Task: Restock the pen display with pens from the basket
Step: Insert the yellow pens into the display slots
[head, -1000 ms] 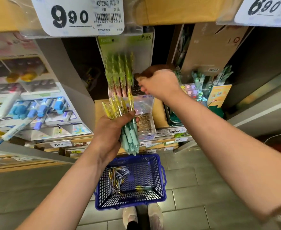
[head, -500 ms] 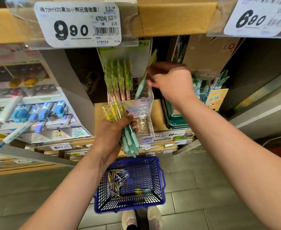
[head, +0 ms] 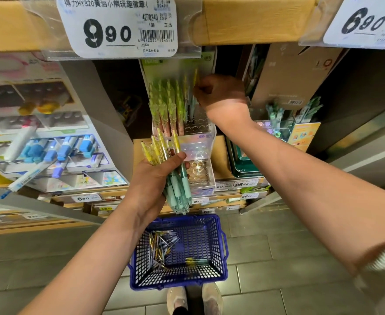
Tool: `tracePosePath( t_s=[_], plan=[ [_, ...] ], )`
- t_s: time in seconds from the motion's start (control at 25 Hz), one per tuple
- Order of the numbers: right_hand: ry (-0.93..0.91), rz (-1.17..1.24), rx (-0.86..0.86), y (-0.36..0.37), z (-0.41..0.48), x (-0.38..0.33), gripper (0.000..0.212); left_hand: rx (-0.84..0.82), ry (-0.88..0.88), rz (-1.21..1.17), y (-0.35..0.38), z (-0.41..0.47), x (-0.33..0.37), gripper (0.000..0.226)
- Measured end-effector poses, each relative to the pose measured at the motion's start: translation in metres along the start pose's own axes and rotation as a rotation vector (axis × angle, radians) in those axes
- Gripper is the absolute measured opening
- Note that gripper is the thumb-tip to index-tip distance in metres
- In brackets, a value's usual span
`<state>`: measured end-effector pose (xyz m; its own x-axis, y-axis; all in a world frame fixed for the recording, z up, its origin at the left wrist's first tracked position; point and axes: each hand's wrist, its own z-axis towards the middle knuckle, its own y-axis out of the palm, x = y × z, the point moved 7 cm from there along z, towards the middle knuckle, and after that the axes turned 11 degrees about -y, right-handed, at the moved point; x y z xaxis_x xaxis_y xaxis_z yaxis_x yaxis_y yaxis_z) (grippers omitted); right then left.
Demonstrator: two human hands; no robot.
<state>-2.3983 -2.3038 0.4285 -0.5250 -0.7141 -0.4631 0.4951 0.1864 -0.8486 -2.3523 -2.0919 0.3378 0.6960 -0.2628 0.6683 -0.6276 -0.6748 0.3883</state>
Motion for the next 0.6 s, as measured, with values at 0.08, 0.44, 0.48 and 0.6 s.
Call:
tracePosePath(
  t_s=[0.08, 0.44, 0.48, 0.6],
  plan=[
    [0.003, -0.089, -0.096, 0.011, -0.002, 0.001, 0.034, -0.009, 0.0, -0.002, -0.001, 0.0, 0.002, 0.046],
    [0.177, 0.324, -0.288, 0.021, -0.046, 0.0, 0.025, -0.058, 0.005, -0.034, 0.007, 0.008, 0.002, 0.027],
    [0.213, 0.518, -0.385, 0.028, -0.062, -0.004, 0.026, -0.073, 0.014, -0.022, 0.009, 0.008, 0.003, 0.029],
    [0.345, 0.966, -0.543, 0.045, -0.094, -0.011, 0.024, -0.1, 0.047, 0.018, 0.014, 0.009, 0.003, 0.032]
  ],
)
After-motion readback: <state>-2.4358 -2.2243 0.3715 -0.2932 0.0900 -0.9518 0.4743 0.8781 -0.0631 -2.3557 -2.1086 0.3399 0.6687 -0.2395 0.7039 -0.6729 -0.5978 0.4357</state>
